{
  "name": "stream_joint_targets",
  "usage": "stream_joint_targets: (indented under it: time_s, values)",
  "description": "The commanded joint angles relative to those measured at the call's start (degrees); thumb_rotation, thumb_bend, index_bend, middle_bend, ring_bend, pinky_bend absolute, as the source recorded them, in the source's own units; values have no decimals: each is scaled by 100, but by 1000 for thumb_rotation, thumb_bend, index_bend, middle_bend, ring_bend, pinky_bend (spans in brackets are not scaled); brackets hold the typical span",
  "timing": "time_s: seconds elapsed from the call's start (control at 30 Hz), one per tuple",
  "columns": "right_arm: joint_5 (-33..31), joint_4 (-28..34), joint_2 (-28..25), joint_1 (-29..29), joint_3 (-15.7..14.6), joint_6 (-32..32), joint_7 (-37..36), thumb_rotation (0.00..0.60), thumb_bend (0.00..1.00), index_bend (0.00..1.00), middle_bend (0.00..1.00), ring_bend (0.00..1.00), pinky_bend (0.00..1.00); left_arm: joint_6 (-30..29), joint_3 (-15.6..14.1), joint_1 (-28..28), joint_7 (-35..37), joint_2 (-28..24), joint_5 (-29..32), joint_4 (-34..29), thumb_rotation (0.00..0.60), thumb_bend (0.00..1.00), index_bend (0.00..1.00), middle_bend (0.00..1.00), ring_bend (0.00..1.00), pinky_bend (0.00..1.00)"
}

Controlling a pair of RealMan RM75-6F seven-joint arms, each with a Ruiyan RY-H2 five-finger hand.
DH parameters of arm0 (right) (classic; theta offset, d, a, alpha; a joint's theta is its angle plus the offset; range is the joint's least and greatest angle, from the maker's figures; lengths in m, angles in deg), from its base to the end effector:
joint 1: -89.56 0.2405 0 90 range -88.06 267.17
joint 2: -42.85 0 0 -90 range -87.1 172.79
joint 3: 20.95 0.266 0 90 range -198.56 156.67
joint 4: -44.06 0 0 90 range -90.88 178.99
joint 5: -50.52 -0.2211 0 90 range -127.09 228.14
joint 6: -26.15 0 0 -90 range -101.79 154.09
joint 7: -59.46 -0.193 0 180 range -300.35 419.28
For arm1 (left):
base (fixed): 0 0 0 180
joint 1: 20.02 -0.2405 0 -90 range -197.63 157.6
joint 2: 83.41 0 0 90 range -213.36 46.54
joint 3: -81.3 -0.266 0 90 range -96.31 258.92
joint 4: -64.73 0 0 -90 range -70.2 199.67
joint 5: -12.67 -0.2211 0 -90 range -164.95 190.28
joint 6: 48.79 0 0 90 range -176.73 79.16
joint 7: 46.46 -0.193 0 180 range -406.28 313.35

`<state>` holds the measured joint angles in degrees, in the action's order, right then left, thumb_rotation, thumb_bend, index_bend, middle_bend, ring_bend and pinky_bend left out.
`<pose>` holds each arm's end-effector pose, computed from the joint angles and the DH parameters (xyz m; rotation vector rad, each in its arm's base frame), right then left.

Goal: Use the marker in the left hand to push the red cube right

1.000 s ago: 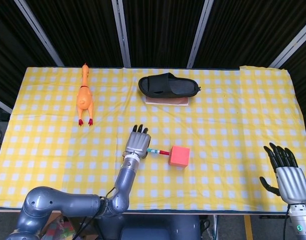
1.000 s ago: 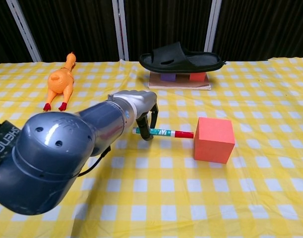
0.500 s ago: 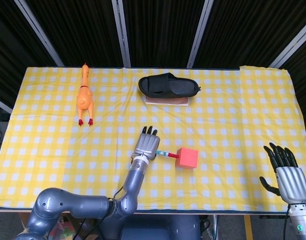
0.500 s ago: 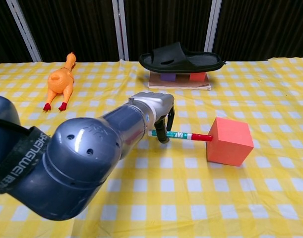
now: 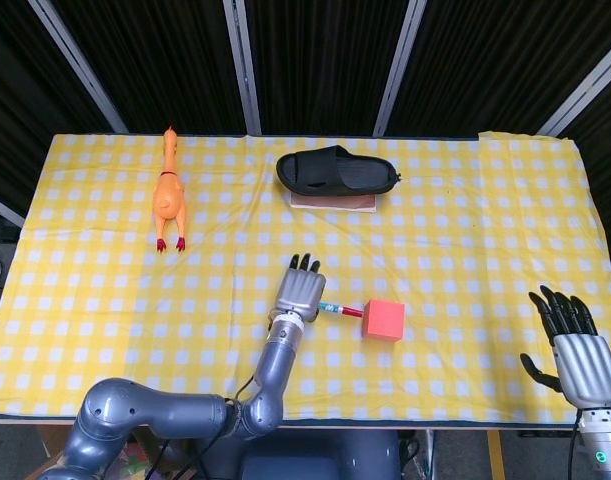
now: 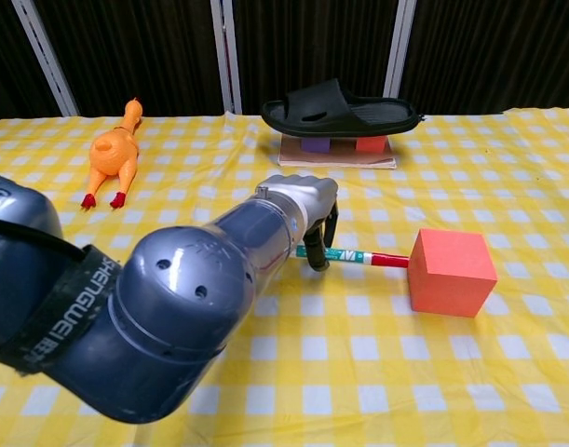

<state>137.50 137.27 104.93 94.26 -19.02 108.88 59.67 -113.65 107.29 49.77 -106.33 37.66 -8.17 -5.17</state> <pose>-0.3263 -0.2268 0.1520 1.4367 -0.9211 0.8603 0.0233 0.3884 -0.1823 -1.8470 -1.0004 -0.6558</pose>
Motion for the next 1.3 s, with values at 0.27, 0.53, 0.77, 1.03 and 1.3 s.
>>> stream_joint_targets:
  time_s: [0.27, 0.53, 0.77, 1.03, 1.3]
  values:
    - [-6, 5, 3, -2, 3, 1, 44, 600, 354, 0, 0, 0, 0, -303, -315, -612, 5, -968, -144, -855, 600, 481, 635, 137, 0, 56]
    - [-19, 15, 6, -1, 8, -6, 66, 600, 354, 0, 0, 0, 0, -372, -860, -1440, 498, -2188, -557, -1970, 600, 481, 632, 136, 0, 56]
    - [-36, 24, 34, 11, 13, -28, 137, 600, 354, 0, 0, 0, 0, -421, -1392, -2110, 1080, -3070, -1020, -2610, 600, 481, 628, 134, 0, 55]
    - [-55, 33, 60, 12, 18, -31, 209, 600, 354, 0, 0, 0, 0, -324, -1772, -2550, 1584, -3625, -1337, -2716, 600, 477, 612, 131, 0, 54]
    - [-54, 36, 65, 12, 19, -26, 247, 600, 354, 0, 0, 0, 0, -160, -1970, -2723, 1780, -3775, -1397, -2555, 600, 312, 402, 53, 0, 41]
